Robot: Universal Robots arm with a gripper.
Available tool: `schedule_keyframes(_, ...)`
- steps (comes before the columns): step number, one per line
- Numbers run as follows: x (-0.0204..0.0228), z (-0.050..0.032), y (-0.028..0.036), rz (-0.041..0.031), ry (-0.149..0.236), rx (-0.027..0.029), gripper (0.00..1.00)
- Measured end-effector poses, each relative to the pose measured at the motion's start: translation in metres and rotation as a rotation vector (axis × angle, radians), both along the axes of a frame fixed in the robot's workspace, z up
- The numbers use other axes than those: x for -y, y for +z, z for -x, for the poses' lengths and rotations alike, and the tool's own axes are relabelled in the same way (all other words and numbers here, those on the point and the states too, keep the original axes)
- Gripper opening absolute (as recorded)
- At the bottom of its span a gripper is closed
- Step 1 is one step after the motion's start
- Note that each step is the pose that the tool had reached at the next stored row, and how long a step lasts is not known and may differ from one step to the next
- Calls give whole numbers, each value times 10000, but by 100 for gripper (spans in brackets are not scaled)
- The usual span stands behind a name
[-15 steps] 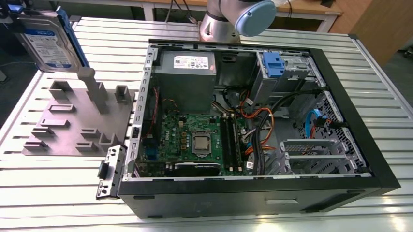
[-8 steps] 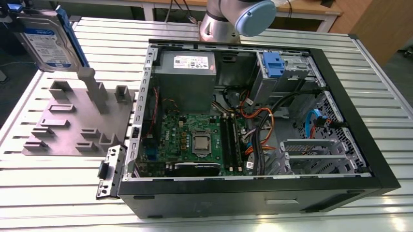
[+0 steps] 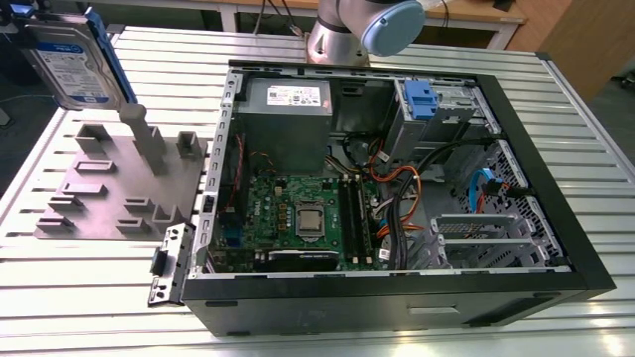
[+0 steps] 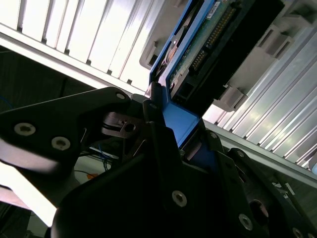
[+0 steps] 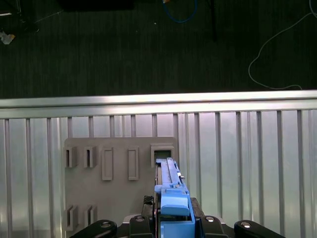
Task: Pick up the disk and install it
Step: 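Pick up the disk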
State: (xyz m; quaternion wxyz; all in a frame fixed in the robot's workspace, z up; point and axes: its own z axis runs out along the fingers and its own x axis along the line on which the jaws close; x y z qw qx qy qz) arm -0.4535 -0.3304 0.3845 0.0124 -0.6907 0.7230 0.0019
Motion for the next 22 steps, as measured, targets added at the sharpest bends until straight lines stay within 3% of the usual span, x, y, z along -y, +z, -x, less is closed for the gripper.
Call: schedule_keyframes(22, 0, 0, 83, -1, 0, 2, 37)
